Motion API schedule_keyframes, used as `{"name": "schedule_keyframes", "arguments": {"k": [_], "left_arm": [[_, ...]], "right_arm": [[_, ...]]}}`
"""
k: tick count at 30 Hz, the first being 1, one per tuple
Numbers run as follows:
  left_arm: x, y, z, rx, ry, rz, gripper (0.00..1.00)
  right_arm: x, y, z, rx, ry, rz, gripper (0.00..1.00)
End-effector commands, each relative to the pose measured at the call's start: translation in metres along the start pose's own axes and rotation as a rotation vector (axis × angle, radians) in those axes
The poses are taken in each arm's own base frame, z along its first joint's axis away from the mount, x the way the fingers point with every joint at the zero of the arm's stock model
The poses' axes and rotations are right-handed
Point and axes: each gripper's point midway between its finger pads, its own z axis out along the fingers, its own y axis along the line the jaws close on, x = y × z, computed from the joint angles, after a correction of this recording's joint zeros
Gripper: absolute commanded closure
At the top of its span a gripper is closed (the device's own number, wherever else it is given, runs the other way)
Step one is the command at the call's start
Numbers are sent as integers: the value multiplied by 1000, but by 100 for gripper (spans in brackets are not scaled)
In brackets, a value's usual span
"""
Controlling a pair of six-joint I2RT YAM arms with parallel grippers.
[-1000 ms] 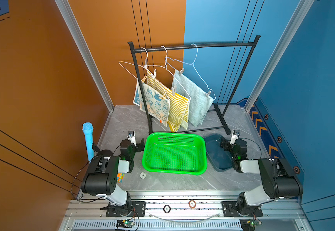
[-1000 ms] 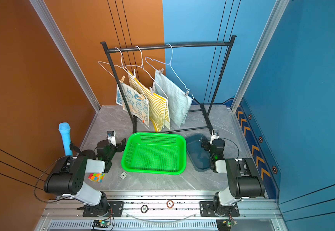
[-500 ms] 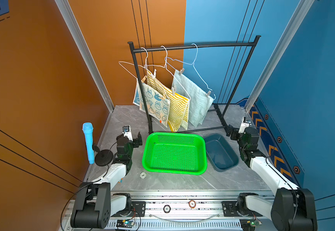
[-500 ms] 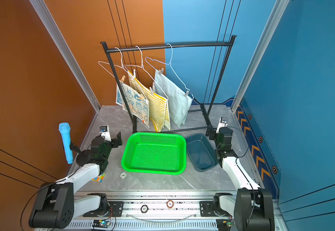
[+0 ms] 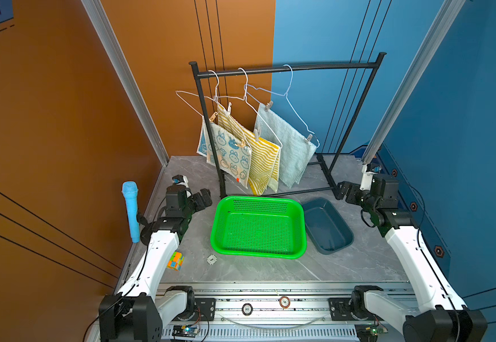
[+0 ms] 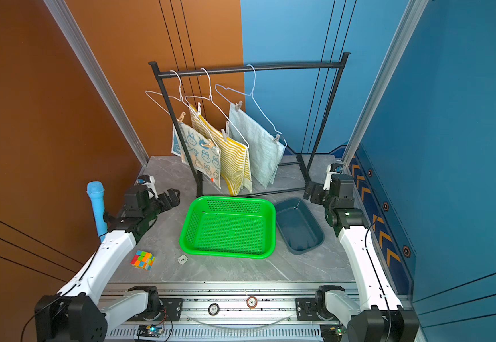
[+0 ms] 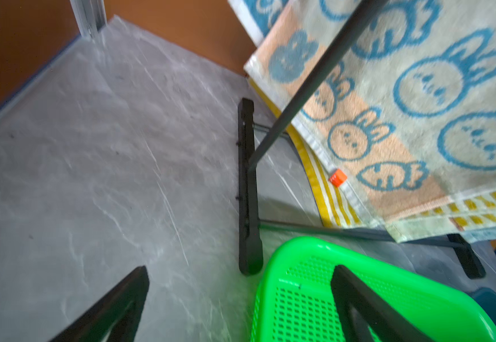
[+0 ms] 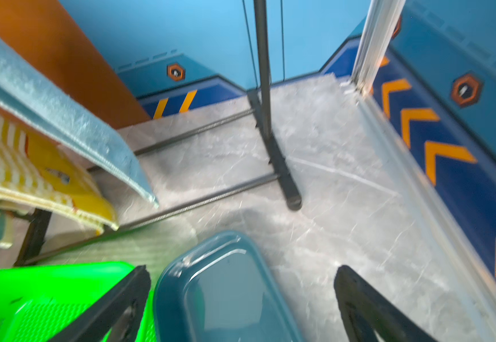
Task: Remove the clothespins securing towels to the hanger
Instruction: Adjust the storage box at the center of the board.
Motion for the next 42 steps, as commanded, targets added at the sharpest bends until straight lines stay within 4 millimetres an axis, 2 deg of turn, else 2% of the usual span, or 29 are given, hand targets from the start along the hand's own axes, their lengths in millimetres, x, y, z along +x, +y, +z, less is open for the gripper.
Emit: {"name": "schedule_keyframes", "arguments": {"k": [1,7,10,16,20,24,29,34,39,42], "left_arm": [[46,-7,-10,14,220,-61,2],[97,-27,-4,76,397,-91,2],[118,-34,4,74,466,-65,2],[150,-53,20,78,593,-17,2],[162,-68,24,83,631,11,2],[170,-82,25,94,649,39,2],[170,-90,27,98,647,48,2],[154,-85,26,80,593,32,2],[133,-70,19,45,513,10,2],[114,-60,11,32,436,0,2]], "right_arm": [[42,4,-4,-26,215,63,0],[80,21,11,-82,367,75,0],[101,29,26,-87,436,69,0],[131,51,61,-154,513,147,0],[146,47,79,-129,550,180,0],[155,25,91,-29,564,161,0],[158,-9,97,81,558,168,0],[158,-40,97,170,552,162,0],[155,-56,96,226,548,141,0],[147,-53,92,217,526,128,0]]}}
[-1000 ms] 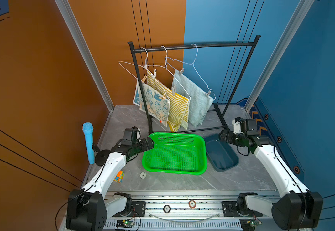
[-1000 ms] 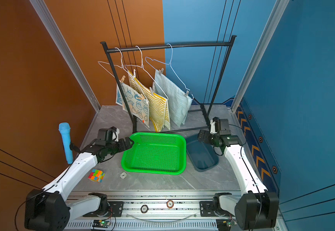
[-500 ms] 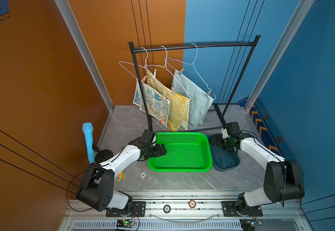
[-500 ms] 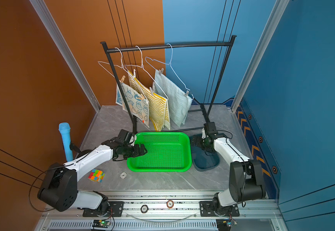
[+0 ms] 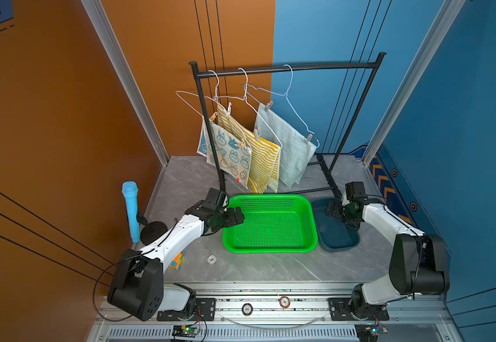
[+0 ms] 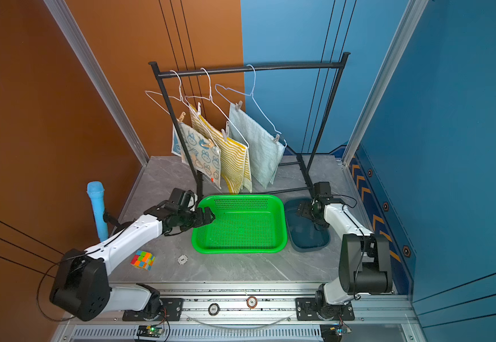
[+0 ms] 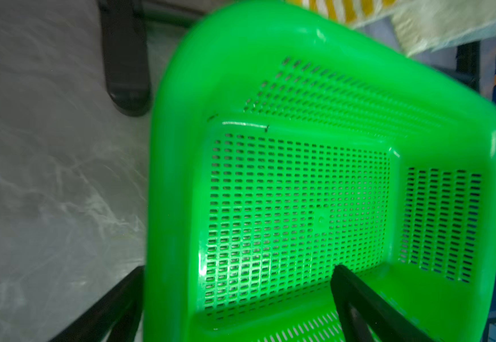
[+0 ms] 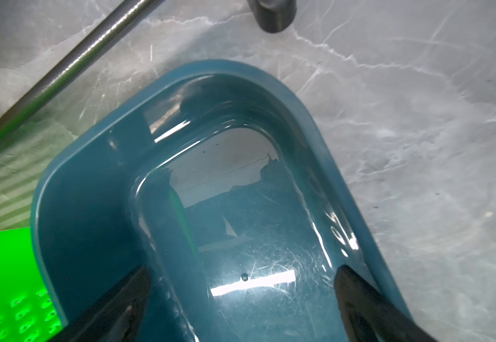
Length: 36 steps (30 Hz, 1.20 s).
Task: Remove the clothespins securing towels to the hanger
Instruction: Adjust the storage box at the center of the board, then pick up the hanger from the clothesline.
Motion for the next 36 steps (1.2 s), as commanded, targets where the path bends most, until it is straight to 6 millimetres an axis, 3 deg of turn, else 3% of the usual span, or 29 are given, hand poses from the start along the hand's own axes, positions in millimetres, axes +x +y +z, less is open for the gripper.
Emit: {"name": "schedule_keyframes", "arguments": {"k": [1,8,14,17,23,29,31,36], "left_arm": [[-13,16,-21,-47,-93,-8,2],[-48,24,-69,-57,-304,44,2],[-70,27,-110,-43,-518,141,2],[-74,32,-120,-47,-583,193,3],[-69,43,-120,-57,-604,246,2],[-69,40,-115,-9,-620,230,0],[-68,40,-114,4,-620,230,0],[-66,33,-112,52,-644,261,1]], "right_arm": [[-3,-5,-8,35,-20,-36,0],[-20,38,-57,-49,-115,-152,0],[-49,93,-126,-161,-241,-263,0],[-65,118,-163,-236,-300,-309,0],[-96,157,-233,-383,-437,-380,0],[-126,187,-279,-478,-542,-443,5],[-136,197,-287,-512,-558,-453,8],[-159,221,-280,-558,-551,-450,13]]}}
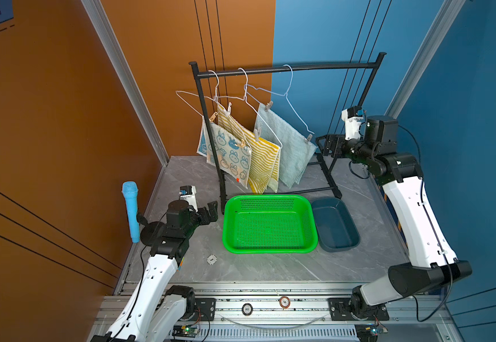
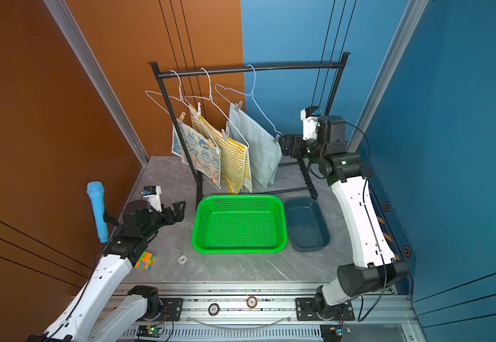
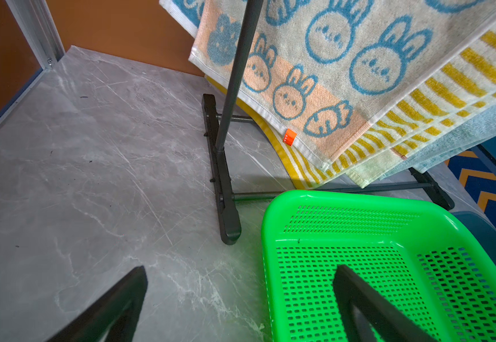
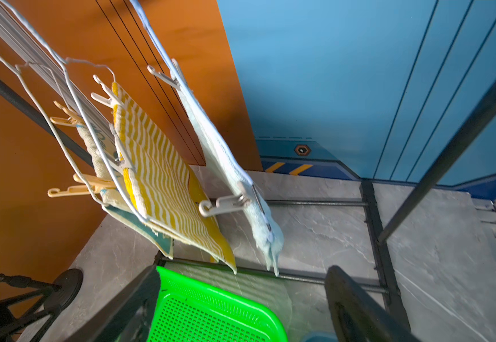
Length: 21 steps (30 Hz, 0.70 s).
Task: Remove the clothespins securing towels to the hanger
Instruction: Pick up the hanger from the clothesline.
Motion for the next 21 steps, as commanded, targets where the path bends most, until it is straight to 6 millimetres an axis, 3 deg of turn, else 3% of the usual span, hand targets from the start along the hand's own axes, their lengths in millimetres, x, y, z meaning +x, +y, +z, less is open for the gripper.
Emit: {"name": "schedule_keyframes", "arguments": {"k": [1,12,21], "left_arm": [[-7,-9,-3,61,-57,31,1],[-8,-9,-8,50,-89,83,1],[-6,-13,-7,67,-66,97,1]], "right_arm": [[1,4,24,-50,43,10,14],[-15,19,87,-158,54,29,29],[-26,21,109,-175,22,-3,60]]}}
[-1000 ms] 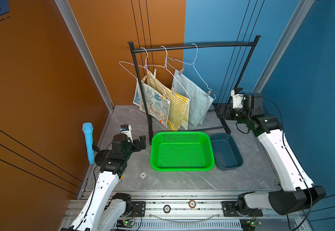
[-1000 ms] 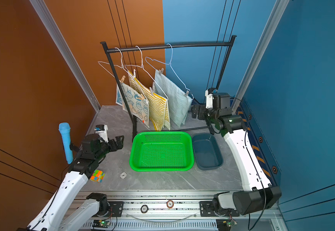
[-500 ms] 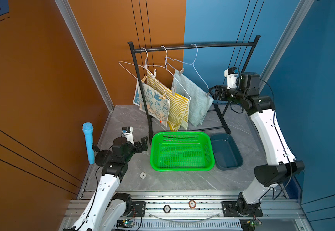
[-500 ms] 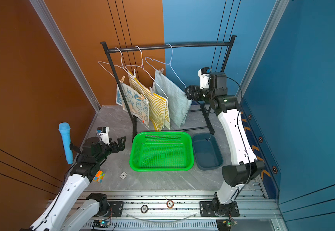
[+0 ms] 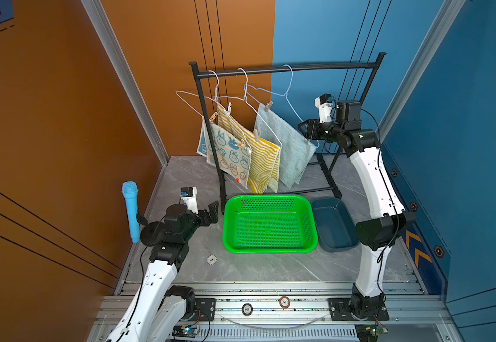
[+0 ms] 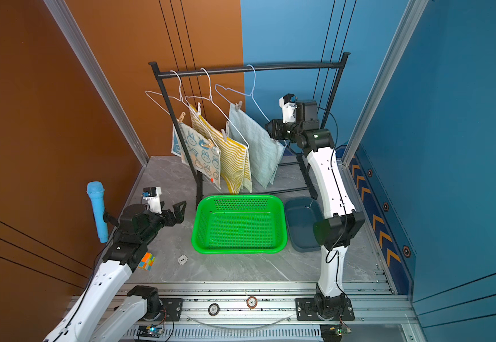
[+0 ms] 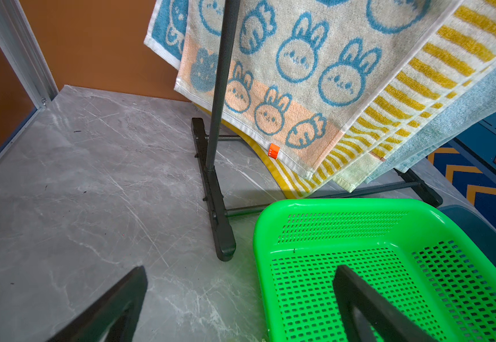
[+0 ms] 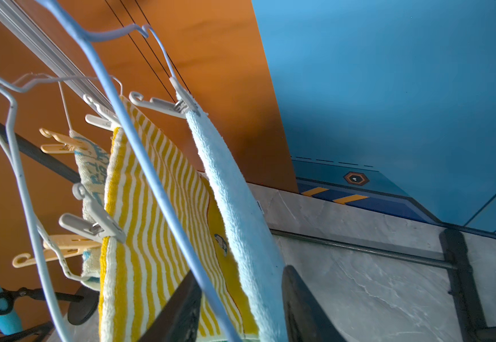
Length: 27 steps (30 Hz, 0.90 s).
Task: Remove the clothespins securing towels to the hanger
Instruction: Pick up the hanger from the clothesline.
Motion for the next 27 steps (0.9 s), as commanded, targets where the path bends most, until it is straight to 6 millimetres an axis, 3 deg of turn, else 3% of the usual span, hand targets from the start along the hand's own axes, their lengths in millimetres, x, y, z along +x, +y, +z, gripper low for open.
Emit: {"name": "schedule_keyframes", "arguments": {"k": [1,8,16,27], "left_arm": [[3,-4,1,22,12,23,1],[3,-5,1,22,22,37,0],[-3,-6,-2,21,6,41,1],[-20,-15,-9,59,-28,29,0]], "right_arm": [[-5,12,-2,-30,-7,-28,64],[-6,14,0,-39,-15,-64,84],[-25,25,-23,-34,-73,-126,98],[-47,49,-75,-42,-152,-211,100]]}}
